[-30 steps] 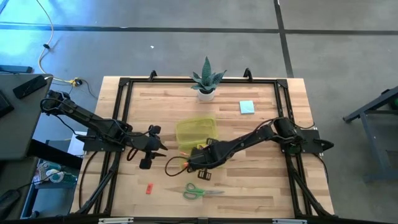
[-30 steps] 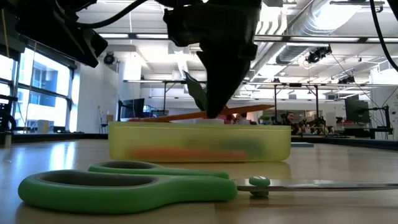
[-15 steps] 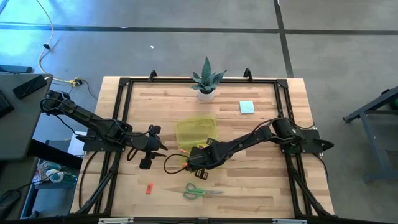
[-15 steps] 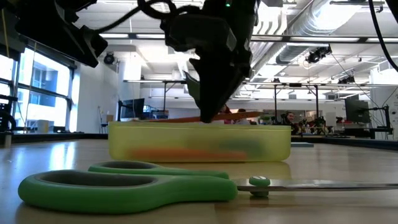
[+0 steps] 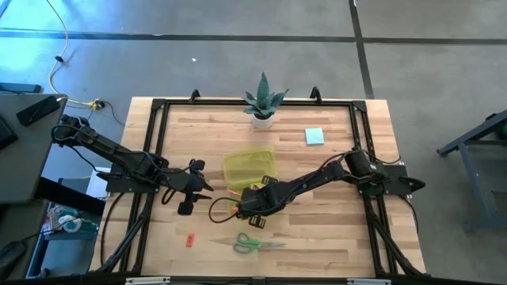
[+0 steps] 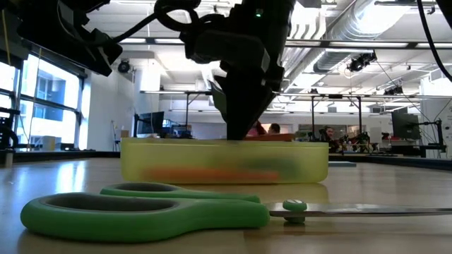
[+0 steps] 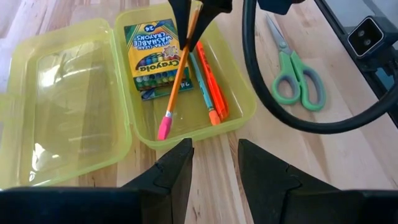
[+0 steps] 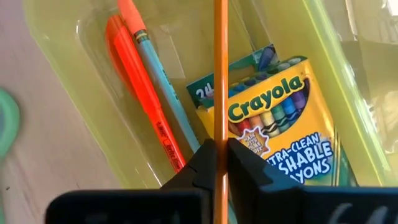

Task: Pack school essentials
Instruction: Put the orange pencil into the yellow school supply box, then put the green scissors into the yellow school supply box

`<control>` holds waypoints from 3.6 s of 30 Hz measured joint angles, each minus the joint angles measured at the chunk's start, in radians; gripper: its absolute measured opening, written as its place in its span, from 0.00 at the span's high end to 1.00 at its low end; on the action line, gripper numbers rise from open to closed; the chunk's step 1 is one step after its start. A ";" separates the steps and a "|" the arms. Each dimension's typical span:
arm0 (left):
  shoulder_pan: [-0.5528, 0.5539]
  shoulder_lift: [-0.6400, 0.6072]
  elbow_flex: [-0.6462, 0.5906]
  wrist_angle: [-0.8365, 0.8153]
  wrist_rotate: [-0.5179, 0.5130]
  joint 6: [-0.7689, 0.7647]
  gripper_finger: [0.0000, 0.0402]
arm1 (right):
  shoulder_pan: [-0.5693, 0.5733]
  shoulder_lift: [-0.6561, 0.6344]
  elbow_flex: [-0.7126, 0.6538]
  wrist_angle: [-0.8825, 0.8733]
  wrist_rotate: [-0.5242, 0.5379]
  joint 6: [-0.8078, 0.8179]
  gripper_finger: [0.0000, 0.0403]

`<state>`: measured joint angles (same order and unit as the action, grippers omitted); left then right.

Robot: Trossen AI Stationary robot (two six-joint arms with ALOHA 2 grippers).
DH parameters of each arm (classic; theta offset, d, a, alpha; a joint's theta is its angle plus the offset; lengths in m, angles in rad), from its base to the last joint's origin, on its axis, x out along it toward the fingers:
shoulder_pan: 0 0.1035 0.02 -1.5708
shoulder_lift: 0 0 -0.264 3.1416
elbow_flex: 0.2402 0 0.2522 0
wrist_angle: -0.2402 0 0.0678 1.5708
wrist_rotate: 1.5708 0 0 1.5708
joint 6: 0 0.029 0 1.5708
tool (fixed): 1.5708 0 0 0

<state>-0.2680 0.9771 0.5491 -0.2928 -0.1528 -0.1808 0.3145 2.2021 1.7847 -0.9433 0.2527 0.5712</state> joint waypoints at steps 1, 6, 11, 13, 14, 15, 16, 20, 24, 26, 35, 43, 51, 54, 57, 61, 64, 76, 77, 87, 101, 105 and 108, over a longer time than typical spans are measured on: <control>0.000 0.000 0.000 0.000 0.000 0.000 0.70 | 0.000 0.000 0.000 0.000 0.000 0.003 0.94; 0.000 0.000 0.000 0.000 0.000 0.000 0.70 | 0.000 0.000 0.000 -0.001 0.000 0.002 0.80; 0.000 0.000 0.000 0.000 0.000 0.000 0.70 | 0.000 -0.001 0.000 -0.002 0.000 -0.029 0.70; 0.000 0.000 0.000 0.000 0.000 0.000 0.70 | 0.000 -0.002 0.000 -0.002 0.000 -0.031 0.68; 0.000 0.000 0.000 0.000 0.000 0.000 0.70 | 0.000 -0.002 0.000 -0.002 0.000 -0.034 0.67; 0.000 0.000 0.000 0.000 0.000 0.000 0.70 | 0.000 -0.003 0.000 -0.002 -0.003 -0.035 0.67; 0.000 0.000 0.000 -0.001 0.000 0.000 0.70 | 0.000 -0.003 0.000 -0.004 -0.017 -0.034 0.67; 0.000 0.000 0.000 -0.002 0.000 0.000 0.70 | 0.000 -0.003 0.000 -0.003 -0.083 -0.030 0.68; 0.000 0.000 0.000 -0.002 0.000 0.000 0.70 | 0.008 -0.003 0.000 0.029 -0.092 -0.044 0.69; 0.000 0.000 0.000 -0.002 0.000 0.000 0.70 | 0.013 -0.003 0.000 0.040 -0.093 -0.064 0.70; 0.000 0.000 0.000 -0.001 0.000 -0.004 0.70 | 0.013 -0.004 0.000 -0.012 -0.062 -0.074 0.74; 0.000 0.000 0.000 -0.001 0.000 -0.003 0.70 | 0.006 -0.004 0.000 -0.101 -0.045 -0.048 0.74; 0.000 0.000 0.000 -0.001 0.000 -0.003 0.70 | 0.007 -0.004 0.000 -0.103 -0.051 -0.052 0.75; 0.000 0.000 0.000 -0.001 0.000 -0.002 0.70 | 0.009 -0.005 0.020 -0.130 -0.075 -0.048 0.75; 0.000 0.000 0.000 -0.002 0.000 -0.002 0.70 | 0.020 -0.006 0.062 -0.159 -0.071 -0.048 0.75; 0.000 0.000 0.000 -0.002 0.000 0.000 0.70 | 0.041 -0.006 0.131 -0.205 -0.047 -0.057 0.75; 0.000 0.000 0.000 -0.002 0.000 -0.002 0.70 | 0.066 -0.007 0.174 -0.249 -0.016 -0.079 0.75; -0.001 0.000 0.000 -0.002 0.000 -0.027 0.70 | 0.124 -0.009 0.180 -0.607 0.141 0.081 0.75; -0.001 0.000 0.000 -0.002 0.000 -0.028 0.70 | 0.129 -0.011 0.180 -0.617 0.142 0.088 0.75; -0.001 0.000 0.000 -0.006 0.000 -0.029 0.70 | 0.180 -0.033 0.179 -0.615 0.098 0.151 0.75; -0.001 0.000 0.000 -0.002 0.000 -0.029 0.70 | 0.257 -0.033 0.041 -0.301 -0.138 0.151 0.75; -0.001 0.000 0.000 -0.001 0.000 -0.029 0.70 | 0.264 -0.033 0.012 -0.167 -0.232 0.103 0.75; -0.001 0.000 0.000 -0.001 0.000 -0.035 0.70 | 0.265 -0.033 0.001 -0.051 -0.272 0.102 0.75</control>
<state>-0.2691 0.9771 0.5491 -0.2939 -0.1528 -0.2162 0.5794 2.1689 1.7857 -0.9943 -0.0193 0.6736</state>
